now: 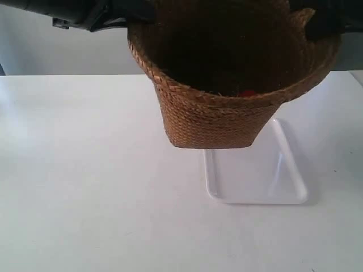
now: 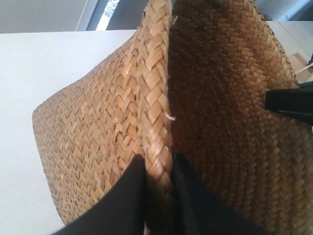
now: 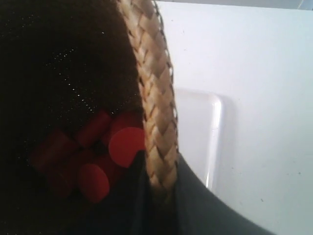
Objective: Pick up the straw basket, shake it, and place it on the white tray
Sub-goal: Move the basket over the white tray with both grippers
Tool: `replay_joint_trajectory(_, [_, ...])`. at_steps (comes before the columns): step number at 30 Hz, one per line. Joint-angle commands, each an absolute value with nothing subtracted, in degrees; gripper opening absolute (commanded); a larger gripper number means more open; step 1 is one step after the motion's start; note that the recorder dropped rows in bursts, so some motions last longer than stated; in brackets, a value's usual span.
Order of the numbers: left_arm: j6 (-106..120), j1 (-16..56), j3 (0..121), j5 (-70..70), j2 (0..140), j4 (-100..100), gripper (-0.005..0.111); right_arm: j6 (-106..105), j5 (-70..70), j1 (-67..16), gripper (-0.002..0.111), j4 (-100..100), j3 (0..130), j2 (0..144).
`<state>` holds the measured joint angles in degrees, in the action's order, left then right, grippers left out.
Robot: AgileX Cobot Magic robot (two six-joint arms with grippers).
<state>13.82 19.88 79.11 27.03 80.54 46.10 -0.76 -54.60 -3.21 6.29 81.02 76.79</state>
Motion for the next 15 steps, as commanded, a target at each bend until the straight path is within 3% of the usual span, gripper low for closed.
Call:
replay_joint_trajectory(1, [15.5, 20.2, 81.8, 26.2, 81.9, 51.7, 0.0, -3.9, -58.4, -1.6, 0.0, 4.3, 86.0, 79.6])
replay_joint_trajectory(9, [16.8, 20.3, 82.8, 25.2, 87.1, 57.4, 0.0, -4.6, -66.1, -1.5, 0.0, -5.1, 91.3, 85.0])
replay_joint_trajectory(15, [19.6, 25.9, 82.8, 18.2, 91.4, 57.6, 0.0, -4.6, -66.5, 0.1, 0.0, -9.4, 91.7, 88.8])
